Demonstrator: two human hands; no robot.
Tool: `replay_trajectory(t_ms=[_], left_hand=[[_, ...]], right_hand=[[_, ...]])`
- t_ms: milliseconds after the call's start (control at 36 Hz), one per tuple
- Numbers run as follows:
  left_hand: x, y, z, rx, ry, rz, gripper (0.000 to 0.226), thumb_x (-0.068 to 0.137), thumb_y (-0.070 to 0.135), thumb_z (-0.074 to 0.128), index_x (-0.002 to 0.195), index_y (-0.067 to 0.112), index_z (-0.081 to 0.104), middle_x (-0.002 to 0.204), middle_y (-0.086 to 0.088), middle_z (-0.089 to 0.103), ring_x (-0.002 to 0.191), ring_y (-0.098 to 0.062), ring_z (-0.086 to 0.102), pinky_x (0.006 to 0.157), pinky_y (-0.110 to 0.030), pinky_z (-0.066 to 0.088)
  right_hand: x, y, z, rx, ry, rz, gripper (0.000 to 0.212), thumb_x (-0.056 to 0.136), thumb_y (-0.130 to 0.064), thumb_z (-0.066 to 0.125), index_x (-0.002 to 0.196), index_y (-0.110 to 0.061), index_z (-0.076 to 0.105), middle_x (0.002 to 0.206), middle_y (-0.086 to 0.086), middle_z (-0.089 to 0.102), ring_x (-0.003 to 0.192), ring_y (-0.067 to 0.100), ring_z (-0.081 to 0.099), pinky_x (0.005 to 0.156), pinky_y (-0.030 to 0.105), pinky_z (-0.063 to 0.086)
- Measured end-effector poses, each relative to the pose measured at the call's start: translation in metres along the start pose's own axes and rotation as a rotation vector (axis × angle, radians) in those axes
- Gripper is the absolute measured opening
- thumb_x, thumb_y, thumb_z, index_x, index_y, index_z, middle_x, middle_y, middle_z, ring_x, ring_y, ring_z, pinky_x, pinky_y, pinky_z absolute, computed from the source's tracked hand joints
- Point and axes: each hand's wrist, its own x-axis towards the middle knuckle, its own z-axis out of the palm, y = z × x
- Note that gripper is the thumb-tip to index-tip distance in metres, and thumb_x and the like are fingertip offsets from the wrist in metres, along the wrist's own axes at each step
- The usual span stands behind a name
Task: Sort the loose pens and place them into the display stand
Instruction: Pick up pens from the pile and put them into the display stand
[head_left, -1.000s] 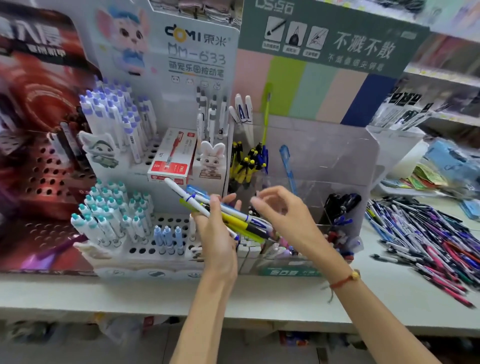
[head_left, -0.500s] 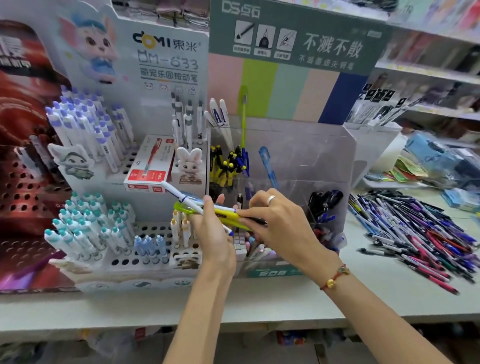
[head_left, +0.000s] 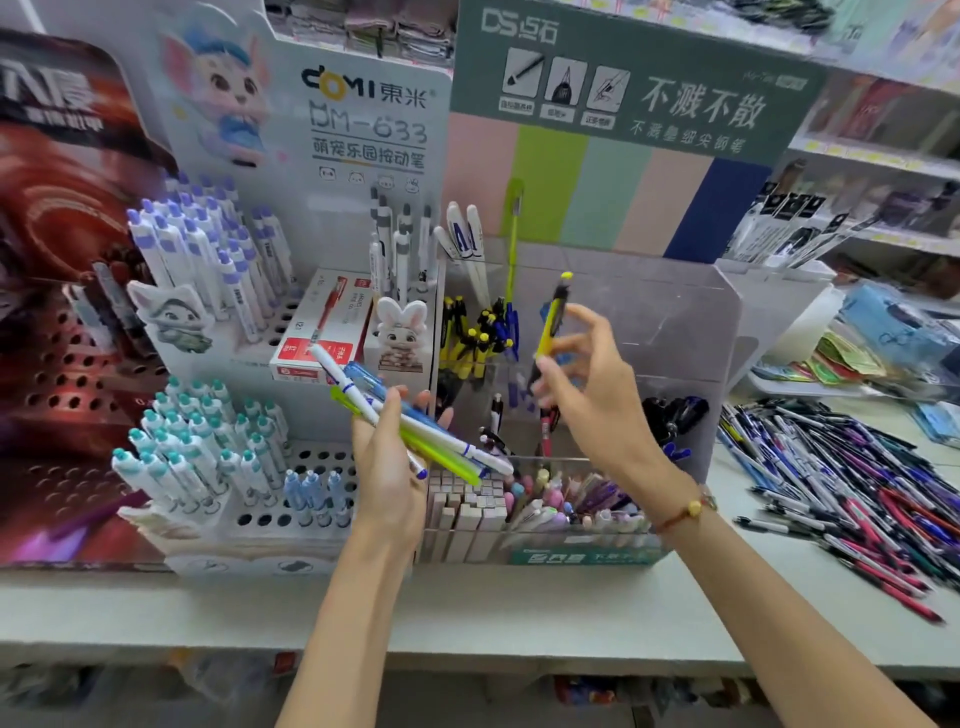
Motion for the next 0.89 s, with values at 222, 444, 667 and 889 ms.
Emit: replay_trajectory(t_ms=[222, 444, 667, 889], left_hand=[[0.0, 0.002, -0.013, 0.144, -0.091, 0.052, 0.045, 0.1, 0.023, 0.045, 0.141, 0.006, 0.037, 0.125, -0.021, 0.053, 0.105, -0.024, 0.063, 0.066, -0.024, 0.057], [-0.001, 0.009, -0.02, 0.157, -0.116, 0.054, 0.032, 0.099, 0.022, 0.047, 0.128, 0.008, 0.047, 0.101, -0.007, 0.06, 0.092, -0.013, 0.066, 0.086, -0.041, 0.056], [-0.004, 0.011, -0.019, 0.117, -0.19, 0.036, 0.013, 0.1, 0.019, 0.045, 0.109, 0.018, 0.053, 0.074, 0.009, 0.066, 0.083, -0.009, 0.065, 0.095, -0.05, 0.05], [-0.01, 0.013, -0.02, 0.196, -0.276, 0.033, 0.012, 0.1, 0.019, 0.043, 0.104, 0.019, 0.055, 0.075, 0.01, 0.071, 0.079, -0.01, 0.071, 0.087, -0.045, 0.053]], right_hand=[[0.038, 0.006, 0.044, -0.139, 0.118, 0.009, 0.013, 0.092, -0.017, 0.062, 0.1, -0.007, 0.065, 0.089, 0.002, 0.068, 0.083, 0.014, 0.064, 0.081, 0.033, 0.053], [0.048, 0.0, 0.045, -0.237, 0.241, -0.05, 0.025, 0.088, -0.028, 0.068, 0.11, -0.016, 0.066, 0.089, -0.003, 0.066, 0.08, 0.017, 0.063, 0.079, 0.041, 0.054], [0.046, 0.009, 0.052, -0.628, 0.273, -0.342, 0.059, 0.078, -0.019, 0.078, 0.128, -0.02, 0.047, 0.078, 0.002, 0.063, 0.071, 0.018, 0.056, 0.054, 0.028, 0.048], [0.022, 0.022, 0.047, -0.635, 0.27, -0.347, 0.031, 0.088, -0.019, 0.064, 0.119, -0.02, 0.065, 0.117, 0.002, 0.06, 0.107, 0.016, 0.048, 0.083, 0.028, 0.045]])
